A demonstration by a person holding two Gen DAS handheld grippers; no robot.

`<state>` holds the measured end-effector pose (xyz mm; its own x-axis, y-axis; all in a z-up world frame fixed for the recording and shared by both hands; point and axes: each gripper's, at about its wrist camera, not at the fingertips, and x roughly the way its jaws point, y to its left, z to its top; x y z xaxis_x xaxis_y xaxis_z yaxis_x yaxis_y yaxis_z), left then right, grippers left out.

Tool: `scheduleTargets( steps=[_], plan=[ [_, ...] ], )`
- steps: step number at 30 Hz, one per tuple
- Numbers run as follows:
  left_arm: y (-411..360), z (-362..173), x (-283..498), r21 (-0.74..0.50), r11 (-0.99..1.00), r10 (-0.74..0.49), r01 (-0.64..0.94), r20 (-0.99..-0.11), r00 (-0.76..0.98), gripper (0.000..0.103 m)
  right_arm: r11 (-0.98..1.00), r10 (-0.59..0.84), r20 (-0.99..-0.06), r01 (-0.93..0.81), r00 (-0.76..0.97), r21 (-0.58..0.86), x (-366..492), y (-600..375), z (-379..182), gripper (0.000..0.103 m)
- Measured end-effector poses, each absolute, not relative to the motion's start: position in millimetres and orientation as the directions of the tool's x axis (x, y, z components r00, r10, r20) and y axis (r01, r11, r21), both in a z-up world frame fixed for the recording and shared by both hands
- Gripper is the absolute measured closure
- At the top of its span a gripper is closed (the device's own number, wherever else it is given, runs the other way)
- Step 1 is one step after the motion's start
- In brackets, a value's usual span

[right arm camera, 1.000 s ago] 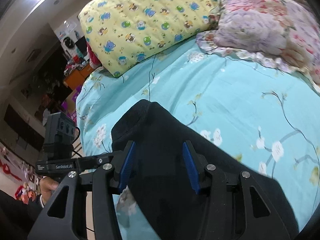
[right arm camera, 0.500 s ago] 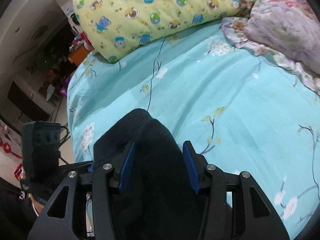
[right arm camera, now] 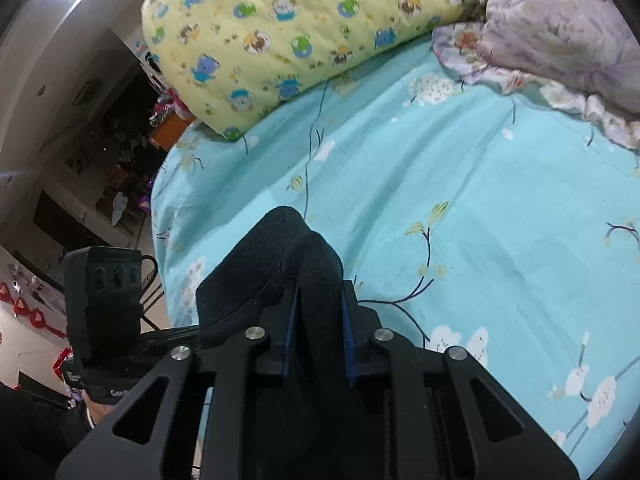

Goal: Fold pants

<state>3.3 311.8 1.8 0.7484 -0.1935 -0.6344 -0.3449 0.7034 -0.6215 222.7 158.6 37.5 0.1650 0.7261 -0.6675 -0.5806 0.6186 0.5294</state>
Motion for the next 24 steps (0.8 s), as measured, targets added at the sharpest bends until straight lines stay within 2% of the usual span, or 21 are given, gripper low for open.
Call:
scheduleTargets(
  steps=[14,24],
  plan=[
    [241.8,77.5,1.1,-0.63,0.766,-0.293,-0.125,-0.517,0.804,0.068,0.599,0.793,-0.523,-0.549,0.311,0.583,175.1,70.7,94.2,0.084],
    [182.0,100.7,7.9,-0.6,0.8,-0.366,-0.013,-0.505,0.781,0.068,0.606,0.795,-0.455,-0.489,0.402,0.627,145.2,6.3,98.5,0.084]
  ],
)
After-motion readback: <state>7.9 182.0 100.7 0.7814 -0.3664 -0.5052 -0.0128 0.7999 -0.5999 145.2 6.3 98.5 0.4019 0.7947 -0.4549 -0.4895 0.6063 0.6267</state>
